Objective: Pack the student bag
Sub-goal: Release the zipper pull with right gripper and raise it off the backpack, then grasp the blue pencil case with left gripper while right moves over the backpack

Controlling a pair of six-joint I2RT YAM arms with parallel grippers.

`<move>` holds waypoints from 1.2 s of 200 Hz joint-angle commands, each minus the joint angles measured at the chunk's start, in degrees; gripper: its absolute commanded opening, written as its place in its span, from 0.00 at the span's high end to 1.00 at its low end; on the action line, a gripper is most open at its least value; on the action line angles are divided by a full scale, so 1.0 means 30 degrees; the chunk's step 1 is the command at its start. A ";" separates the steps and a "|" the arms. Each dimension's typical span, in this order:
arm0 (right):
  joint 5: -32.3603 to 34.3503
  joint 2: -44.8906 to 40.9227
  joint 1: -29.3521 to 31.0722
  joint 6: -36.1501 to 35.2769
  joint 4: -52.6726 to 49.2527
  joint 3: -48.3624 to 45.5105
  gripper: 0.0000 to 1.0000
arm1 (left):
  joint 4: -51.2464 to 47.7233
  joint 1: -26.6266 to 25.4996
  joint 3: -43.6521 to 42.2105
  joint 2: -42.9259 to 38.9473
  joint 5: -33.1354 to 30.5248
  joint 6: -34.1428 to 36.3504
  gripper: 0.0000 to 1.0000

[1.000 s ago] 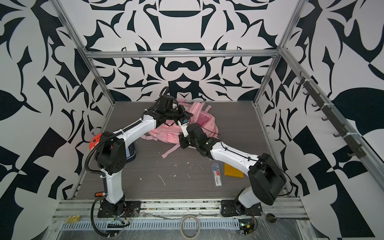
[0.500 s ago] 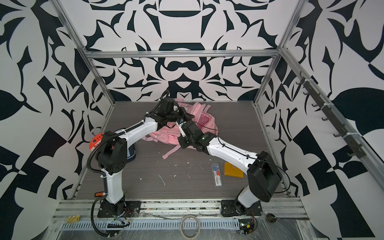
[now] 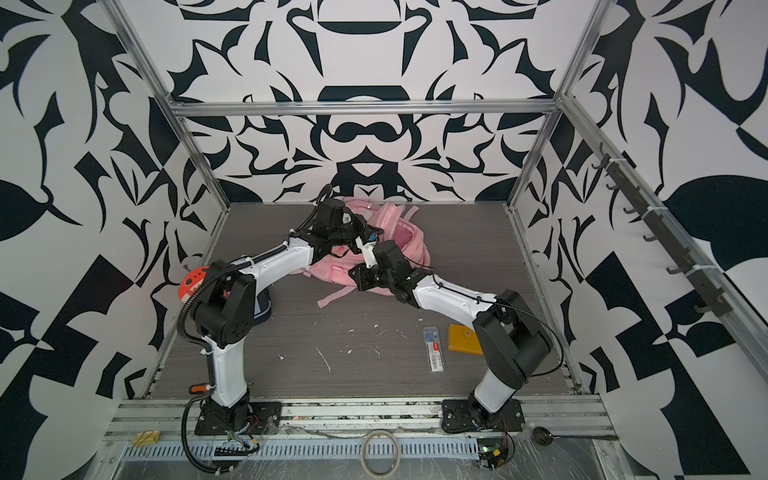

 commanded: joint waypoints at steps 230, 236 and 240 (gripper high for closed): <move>0.1144 -0.8913 -0.9195 -0.0840 -0.6081 -0.2035 0.31 | -0.8339 -0.0127 0.2988 0.1364 0.1552 1.1528 0.73; 0.1226 -0.8651 -0.9213 -0.0811 -0.6061 -0.1908 0.31 | -0.8472 -0.0112 0.2850 0.1230 0.1581 1.1808 0.70; 0.1247 -0.8539 -0.9206 -0.0776 -0.6014 -0.1838 0.31 | -0.8541 -0.0116 0.2796 0.1138 0.1595 1.2007 0.68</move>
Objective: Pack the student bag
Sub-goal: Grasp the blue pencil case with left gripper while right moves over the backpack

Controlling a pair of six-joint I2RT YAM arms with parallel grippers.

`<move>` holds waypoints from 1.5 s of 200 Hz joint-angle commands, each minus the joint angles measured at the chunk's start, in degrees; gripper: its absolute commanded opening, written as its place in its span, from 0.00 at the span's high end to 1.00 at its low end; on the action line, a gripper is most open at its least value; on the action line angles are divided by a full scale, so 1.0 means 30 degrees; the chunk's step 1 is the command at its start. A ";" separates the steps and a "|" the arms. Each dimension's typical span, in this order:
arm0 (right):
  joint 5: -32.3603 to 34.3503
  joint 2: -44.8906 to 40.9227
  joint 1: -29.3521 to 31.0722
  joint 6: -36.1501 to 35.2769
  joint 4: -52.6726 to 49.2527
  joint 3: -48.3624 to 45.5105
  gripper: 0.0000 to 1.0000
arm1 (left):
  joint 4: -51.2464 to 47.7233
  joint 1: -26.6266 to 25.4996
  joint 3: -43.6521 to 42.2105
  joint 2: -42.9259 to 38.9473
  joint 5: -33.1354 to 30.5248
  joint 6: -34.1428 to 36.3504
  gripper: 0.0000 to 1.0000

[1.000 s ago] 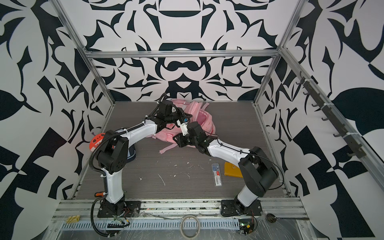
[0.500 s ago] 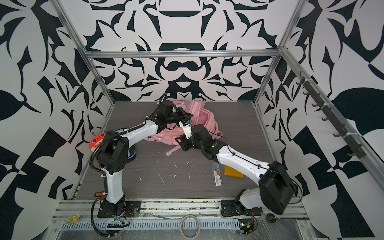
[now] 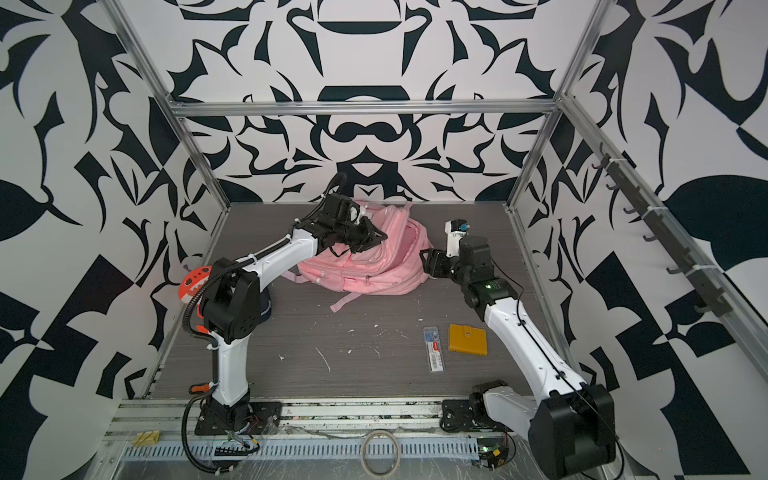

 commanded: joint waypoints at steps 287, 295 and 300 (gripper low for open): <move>-0.0971 0.6619 0.6669 -0.1160 0.0244 0.6840 0.01 | -0.8733 1.7055 -1.4061 -0.8985 -0.5309 0.9148 0.08; -0.0845 0.6560 0.6672 -0.1214 0.0244 0.6881 0.01 | -0.8341 1.7004 -1.4252 -0.8649 -0.5030 0.9103 0.09; -0.0808 0.6558 0.6671 -0.1218 0.0258 0.6903 0.01 | -0.8106 1.6947 -1.4345 -0.8446 -0.4874 0.9089 0.10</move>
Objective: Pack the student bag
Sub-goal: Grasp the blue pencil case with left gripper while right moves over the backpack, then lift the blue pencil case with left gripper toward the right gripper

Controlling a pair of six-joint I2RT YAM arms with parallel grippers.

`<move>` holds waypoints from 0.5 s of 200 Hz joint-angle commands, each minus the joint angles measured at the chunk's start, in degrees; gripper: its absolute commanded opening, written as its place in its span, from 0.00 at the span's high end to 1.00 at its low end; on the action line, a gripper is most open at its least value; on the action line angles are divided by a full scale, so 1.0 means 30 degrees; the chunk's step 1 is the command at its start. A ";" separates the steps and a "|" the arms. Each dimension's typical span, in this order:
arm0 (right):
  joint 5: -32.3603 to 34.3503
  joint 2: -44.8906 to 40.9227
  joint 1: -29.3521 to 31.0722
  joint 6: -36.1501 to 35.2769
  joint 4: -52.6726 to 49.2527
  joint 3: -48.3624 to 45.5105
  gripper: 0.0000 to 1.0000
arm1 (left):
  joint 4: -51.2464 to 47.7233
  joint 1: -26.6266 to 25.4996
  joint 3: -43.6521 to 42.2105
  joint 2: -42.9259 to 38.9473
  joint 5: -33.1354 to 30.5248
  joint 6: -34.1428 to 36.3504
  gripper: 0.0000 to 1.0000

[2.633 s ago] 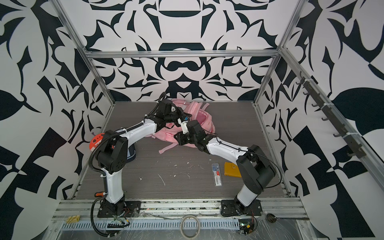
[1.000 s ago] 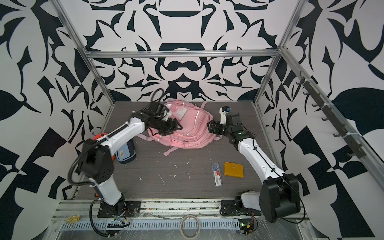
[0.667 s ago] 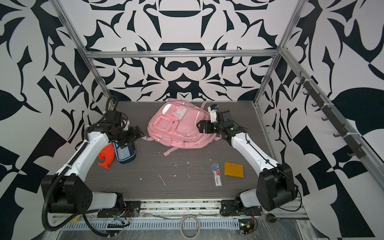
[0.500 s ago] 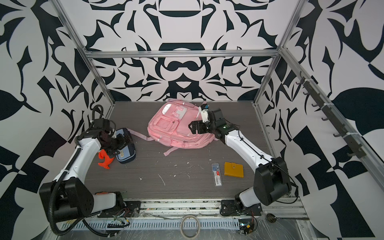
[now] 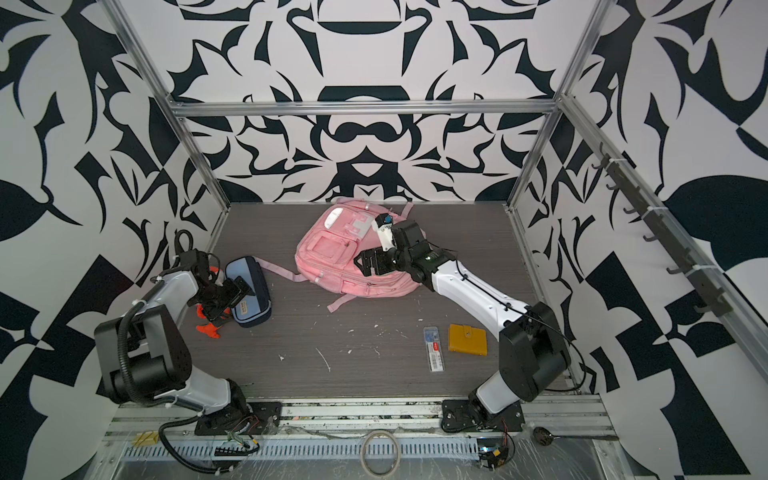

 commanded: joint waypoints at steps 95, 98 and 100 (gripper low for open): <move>0.1291 -0.0796 -0.0555 -0.0418 0.0206 0.1830 0.02 | 0.2026 -0.1199 -0.1268 0.1794 0.0524 -0.0332 0.95; 0.1283 -0.0822 -0.0643 -0.0429 0.0172 0.1852 0.02 | 0.2026 -0.1248 -0.1269 0.1773 0.0523 -0.0309 0.97; 0.1295 -0.0850 -0.0687 -0.0441 0.0132 0.1865 0.02 | 0.2026 -0.1277 -0.1269 0.1761 0.0537 -0.0281 0.99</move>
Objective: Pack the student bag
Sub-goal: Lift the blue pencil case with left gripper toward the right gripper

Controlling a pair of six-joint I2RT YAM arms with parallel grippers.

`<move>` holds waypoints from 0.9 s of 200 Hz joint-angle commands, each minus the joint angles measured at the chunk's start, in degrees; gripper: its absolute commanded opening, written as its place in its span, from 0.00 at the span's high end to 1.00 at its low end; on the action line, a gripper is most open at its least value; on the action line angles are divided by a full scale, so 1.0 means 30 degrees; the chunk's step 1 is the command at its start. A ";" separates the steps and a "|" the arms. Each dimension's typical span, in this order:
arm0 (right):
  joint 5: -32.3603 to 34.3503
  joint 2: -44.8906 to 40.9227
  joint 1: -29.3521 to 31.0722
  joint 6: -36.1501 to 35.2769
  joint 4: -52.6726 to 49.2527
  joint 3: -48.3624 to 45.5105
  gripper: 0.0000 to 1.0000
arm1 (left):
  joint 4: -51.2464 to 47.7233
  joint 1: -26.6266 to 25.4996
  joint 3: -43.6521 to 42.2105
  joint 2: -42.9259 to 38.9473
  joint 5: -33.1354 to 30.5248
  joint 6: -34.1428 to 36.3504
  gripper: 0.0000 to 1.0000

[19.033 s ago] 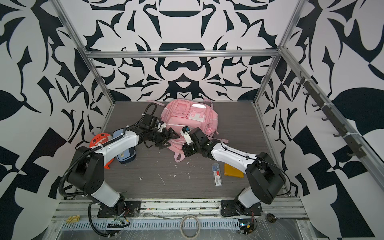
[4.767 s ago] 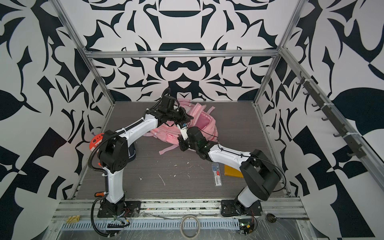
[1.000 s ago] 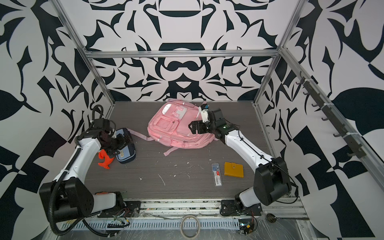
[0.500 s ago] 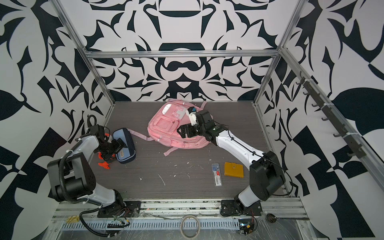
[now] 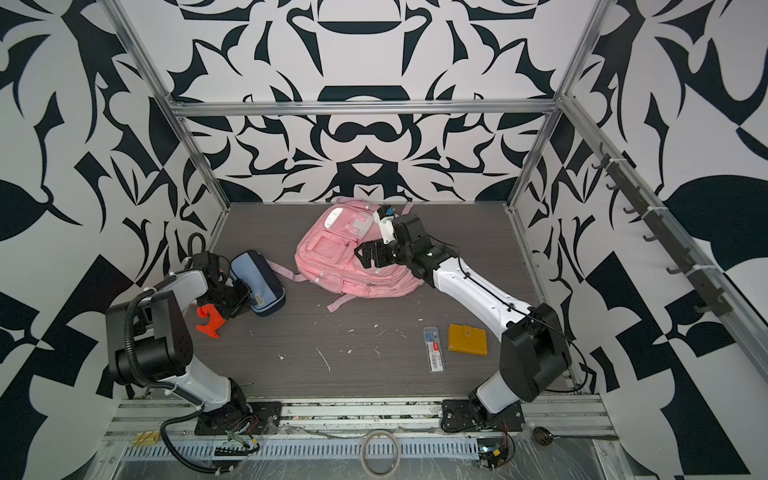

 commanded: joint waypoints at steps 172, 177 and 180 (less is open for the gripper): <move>-0.7023 0.3204 -0.0067 0.9288 0.0186 0.4803 0.00 | 0.3147 -0.9994 0.2890 -0.7879 0.2404 -0.1118 1.00; -0.7249 0.3191 0.0001 0.9493 0.0817 0.4536 0.01 | 0.3451 -1.0198 0.3068 -0.7618 0.2682 -0.1362 1.00; -0.7395 0.3178 0.0035 0.9593 0.1219 0.4357 0.00 | 0.3591 -1.0348 0.3232 -0.7471 0.2797 -0.1475 1.00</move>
